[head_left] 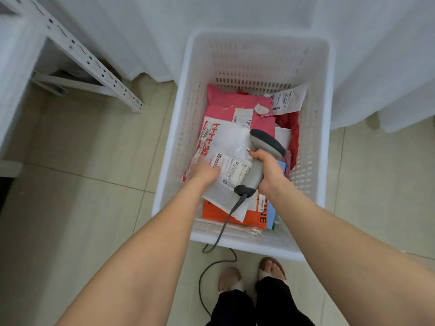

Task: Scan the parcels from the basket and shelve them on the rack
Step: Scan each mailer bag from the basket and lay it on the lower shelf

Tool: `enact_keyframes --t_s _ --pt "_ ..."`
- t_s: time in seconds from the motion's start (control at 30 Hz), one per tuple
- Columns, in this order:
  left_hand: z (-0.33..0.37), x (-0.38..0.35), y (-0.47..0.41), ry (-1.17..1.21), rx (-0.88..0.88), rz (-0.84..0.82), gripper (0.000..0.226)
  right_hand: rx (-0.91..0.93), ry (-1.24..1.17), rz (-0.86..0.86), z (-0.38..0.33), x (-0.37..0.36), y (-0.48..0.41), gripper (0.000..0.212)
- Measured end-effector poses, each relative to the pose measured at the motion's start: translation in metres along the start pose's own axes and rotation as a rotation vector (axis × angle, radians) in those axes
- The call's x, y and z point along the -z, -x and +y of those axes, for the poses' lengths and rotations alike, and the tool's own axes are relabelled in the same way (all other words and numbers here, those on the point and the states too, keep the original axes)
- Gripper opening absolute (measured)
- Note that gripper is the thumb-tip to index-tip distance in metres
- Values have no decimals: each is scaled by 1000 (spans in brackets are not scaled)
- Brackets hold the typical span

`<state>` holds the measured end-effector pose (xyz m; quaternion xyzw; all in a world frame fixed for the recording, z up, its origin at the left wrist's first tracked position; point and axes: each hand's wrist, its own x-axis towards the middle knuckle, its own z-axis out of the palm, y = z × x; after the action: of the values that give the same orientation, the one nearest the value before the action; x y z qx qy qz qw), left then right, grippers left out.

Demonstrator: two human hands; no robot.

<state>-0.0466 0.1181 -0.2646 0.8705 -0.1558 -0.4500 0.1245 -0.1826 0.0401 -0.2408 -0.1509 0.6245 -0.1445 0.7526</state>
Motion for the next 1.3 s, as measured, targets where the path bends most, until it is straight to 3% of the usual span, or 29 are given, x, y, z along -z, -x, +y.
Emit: enact_keyframes --t_s 0.13,0.2,0.27,0.33,0.43,0.57,0.83,1.03,1.3 --pt "20 46 68 342 253 88 111 6 -181 -49 -32 -11 73 8" --pt "28 68 103 530 357 39 116 -5 -264 -56 -47 -18 111 10" --pt "37 88 139 715 376 -99 92 -14 -326 -74 -60 -25 149 9" --pt "46 107 170 979 288 -259 57 -29 -357 -100 -69 -31 187 8" --pt "57 138 213 1204 197 -338 44 -17 -360 -122 -79 -38 237 10" --pt "69 181 262 1225 109 -314 44 60 -355 -92 -89 -47 292 14" --pt "95 257 341 1051 -56 -5 22 225 -153 -106 -95 -63 384 24" --pt "87 294 406 939 -133 99 32 345 99 -184 -94 -54 458 36" --pt "57 308 511 952 -292 228 18 425 238 -343 -74 -17 558 34"
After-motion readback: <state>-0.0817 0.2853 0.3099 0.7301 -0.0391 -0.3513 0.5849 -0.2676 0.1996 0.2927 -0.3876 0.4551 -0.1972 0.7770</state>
